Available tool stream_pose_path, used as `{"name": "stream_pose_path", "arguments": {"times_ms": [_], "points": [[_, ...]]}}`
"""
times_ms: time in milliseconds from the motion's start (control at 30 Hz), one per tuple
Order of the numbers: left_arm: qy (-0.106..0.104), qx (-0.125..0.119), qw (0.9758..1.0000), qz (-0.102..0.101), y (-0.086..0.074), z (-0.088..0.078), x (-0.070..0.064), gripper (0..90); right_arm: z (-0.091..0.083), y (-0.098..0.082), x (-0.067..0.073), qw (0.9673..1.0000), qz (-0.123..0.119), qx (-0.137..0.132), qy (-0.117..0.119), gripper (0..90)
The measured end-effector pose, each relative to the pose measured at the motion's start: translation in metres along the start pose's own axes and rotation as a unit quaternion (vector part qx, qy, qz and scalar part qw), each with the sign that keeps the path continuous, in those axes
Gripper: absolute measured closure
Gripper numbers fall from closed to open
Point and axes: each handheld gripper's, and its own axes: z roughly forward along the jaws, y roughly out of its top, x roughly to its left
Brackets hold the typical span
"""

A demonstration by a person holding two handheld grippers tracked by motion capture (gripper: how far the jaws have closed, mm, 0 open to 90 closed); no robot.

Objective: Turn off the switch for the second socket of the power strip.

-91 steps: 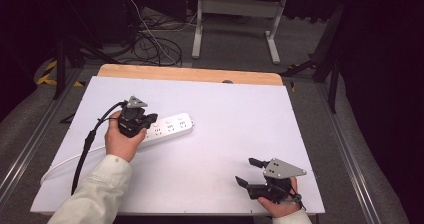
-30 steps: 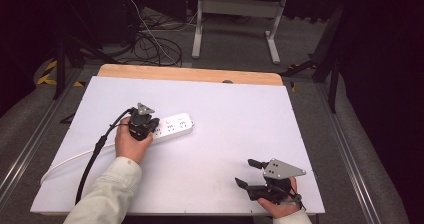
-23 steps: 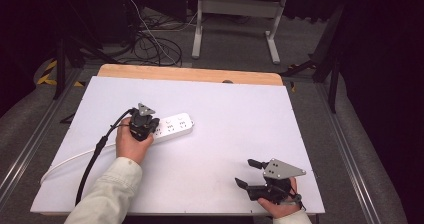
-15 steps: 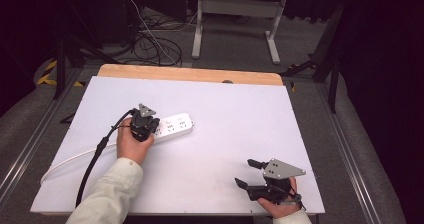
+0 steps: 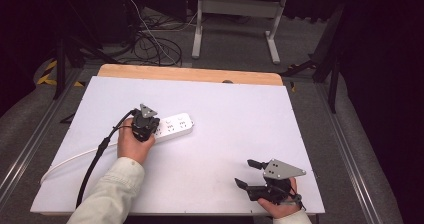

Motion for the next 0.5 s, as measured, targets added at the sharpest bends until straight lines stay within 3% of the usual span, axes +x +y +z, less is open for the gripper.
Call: {"name": "stream_pose_path", "arguments": {"times_ms": [433, 500], "points": [[-0.006, 0.004, 0.9999, -0.015, -0.0001, -0.0008, 0.0009, 90.0, 0.0000, -0.0003, 0.0002, 1.0000, 0.000, -0.001, 0.001, 27.0], [-0.003, 0.005, 0.9999, -0.009, -0.0002, -0.0014, -0.0009, 90.0, 0.0000, -0.0004, 0.0002, 1.0000, 0.001, 0.001, 0.001, 27.0]]}}
